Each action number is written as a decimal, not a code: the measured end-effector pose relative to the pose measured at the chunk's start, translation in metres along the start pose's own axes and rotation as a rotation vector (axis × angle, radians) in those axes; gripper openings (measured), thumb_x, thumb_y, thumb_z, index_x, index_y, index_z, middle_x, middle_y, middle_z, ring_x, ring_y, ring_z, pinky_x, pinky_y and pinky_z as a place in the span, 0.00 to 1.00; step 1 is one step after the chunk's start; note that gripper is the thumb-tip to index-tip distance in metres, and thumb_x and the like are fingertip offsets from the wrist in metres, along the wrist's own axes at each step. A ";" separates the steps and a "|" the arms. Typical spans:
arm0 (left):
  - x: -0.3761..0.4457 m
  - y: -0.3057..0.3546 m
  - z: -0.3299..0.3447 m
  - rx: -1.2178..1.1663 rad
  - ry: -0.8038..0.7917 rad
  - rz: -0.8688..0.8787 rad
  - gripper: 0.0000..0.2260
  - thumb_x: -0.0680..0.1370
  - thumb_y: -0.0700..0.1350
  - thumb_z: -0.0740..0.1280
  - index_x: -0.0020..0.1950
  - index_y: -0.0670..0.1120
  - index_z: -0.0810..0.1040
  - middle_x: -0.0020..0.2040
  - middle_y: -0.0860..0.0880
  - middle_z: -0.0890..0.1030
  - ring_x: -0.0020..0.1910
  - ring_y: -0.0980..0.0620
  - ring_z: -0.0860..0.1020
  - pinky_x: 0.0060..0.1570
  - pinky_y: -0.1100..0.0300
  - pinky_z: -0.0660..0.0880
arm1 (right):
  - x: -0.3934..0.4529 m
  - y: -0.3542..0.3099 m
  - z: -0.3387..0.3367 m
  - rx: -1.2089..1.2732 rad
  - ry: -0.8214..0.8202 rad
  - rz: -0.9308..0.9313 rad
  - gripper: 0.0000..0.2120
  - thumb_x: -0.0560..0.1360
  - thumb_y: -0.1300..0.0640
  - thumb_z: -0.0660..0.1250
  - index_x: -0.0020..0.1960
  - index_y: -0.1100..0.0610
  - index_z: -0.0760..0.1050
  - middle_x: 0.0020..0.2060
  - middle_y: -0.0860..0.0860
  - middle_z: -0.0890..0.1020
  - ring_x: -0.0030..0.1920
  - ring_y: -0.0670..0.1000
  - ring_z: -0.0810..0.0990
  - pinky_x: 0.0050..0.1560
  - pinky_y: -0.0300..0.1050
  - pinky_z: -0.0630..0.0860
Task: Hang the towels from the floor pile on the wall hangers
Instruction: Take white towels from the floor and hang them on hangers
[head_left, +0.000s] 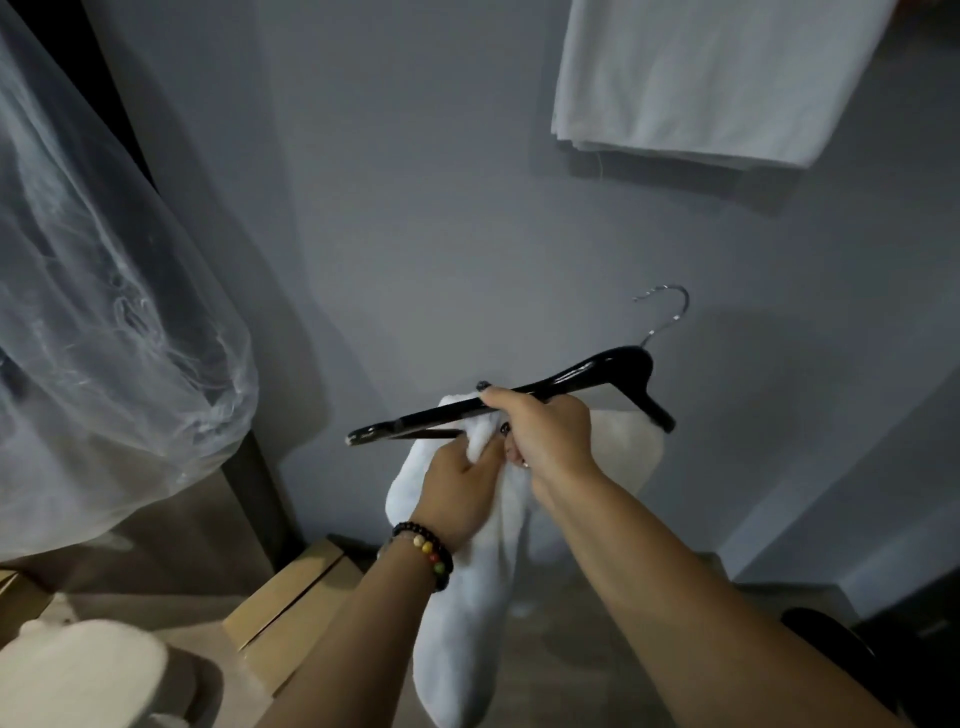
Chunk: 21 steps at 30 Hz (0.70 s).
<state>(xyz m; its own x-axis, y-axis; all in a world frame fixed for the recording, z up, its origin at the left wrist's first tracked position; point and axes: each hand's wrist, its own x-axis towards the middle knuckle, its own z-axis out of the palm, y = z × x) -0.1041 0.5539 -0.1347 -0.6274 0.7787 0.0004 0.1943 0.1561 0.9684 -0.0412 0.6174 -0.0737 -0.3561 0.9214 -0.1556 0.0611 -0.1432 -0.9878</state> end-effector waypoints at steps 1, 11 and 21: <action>-0.004 -0.002 0.002 -0.066 0.016 -0.015 0.13 0.80 0.52 0.62 0.41 0.50 0.82 0.37 0.50 0.84 0.39 0.55 0.81 0.41 0.64 0.75 | 0.004 -0.001 -0.003 0.026 0.033 0.022 0.15 0.68 0.59 0.75 0.26 0.58 0.74 0.16 0.49 0.70 0.16 0.46 0.67 0.20 0.34 0.64; -0.007 -0.009 0.000 -0.562 0.541 -0.293 0.09 0.75 0.47 0.72 0.42 0.42 0.76 0.35 0.46 0.79 0.36 0.50 0.78 0.36 0.59 0.75 | 0.007 0.010 0.014 0.005 0.003 0.098 0.09 0.67 0.56 0.74 0.36 0.59 0.76 0.20 0.53 0.75 0.21 0.48 0.74 0.26 0.39 0.68; -0.006 -0.037 -0.020 -0.680 0.329 -0.089 0.14 0.67 0.41 0.78 0.45 0.38 0.76 0.41 0.37 0.79 0.43 0.44 0.79 0.46 0.52 0.78 | 0.033 -0.018 0.015 -0.257 -0.127 0.020 0.05 0.68 0.62 0.64 0.35 0.63 0.75 0.27 0.56 0.79 0.29 0.55 0.82 0.30 0.42 0.77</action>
<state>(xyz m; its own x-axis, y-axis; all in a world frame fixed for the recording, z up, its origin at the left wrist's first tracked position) -0.1225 0.5309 -0.1661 -0.8319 0.5430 -0.1142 -0.3086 -0.2817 0.9085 -0.0681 0.6445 -0.0609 -0.4653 0.8644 -0.1906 0.2976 -0.0500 -0.9534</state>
